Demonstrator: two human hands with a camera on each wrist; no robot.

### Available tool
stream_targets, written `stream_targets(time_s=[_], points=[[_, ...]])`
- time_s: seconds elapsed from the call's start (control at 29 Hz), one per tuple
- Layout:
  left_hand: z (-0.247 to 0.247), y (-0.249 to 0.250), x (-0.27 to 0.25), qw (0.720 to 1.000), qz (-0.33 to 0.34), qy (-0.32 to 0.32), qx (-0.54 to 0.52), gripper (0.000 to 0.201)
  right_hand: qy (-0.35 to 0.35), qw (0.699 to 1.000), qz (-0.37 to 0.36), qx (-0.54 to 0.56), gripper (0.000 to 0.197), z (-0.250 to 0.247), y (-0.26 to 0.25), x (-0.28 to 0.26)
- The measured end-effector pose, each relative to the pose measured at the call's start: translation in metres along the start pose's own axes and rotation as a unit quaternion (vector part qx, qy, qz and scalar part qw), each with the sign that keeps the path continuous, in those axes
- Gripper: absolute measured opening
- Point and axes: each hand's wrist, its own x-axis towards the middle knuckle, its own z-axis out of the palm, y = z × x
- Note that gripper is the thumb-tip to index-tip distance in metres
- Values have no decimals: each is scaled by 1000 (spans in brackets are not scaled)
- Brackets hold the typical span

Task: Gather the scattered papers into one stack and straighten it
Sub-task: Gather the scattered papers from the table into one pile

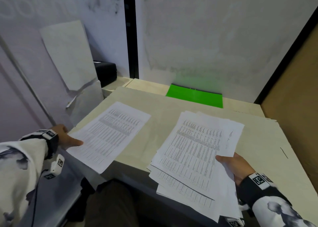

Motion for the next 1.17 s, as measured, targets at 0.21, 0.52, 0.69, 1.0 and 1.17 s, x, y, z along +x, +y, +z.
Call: stream_targets(time_s=[0.21, 0.52, 0.69, 1.0, 1.17], points=[[-11, -7, 0, 1000, 15, 5, 16, 53, 7, 1000, -1, 5, 59, 2, -1, 0], [-4, 4, -22, 997, 54, -30, 37, 64, -1, 1000, -2, -8, 56, 3, -3, -4], [19, 30, -53, 992, 65, -26, 101, 100, 5, 1000, 7, -3, 55, 1, -1, 1], [45, 47, -78, 977, 53, -50, -202, 50, 1, 1000, 10, -27, 51, 1, 0, -1], [21, 46, -84, 855, 87, -181, -478, 37, 10, 999, 9, -33, 51, 2, 0, -3]])
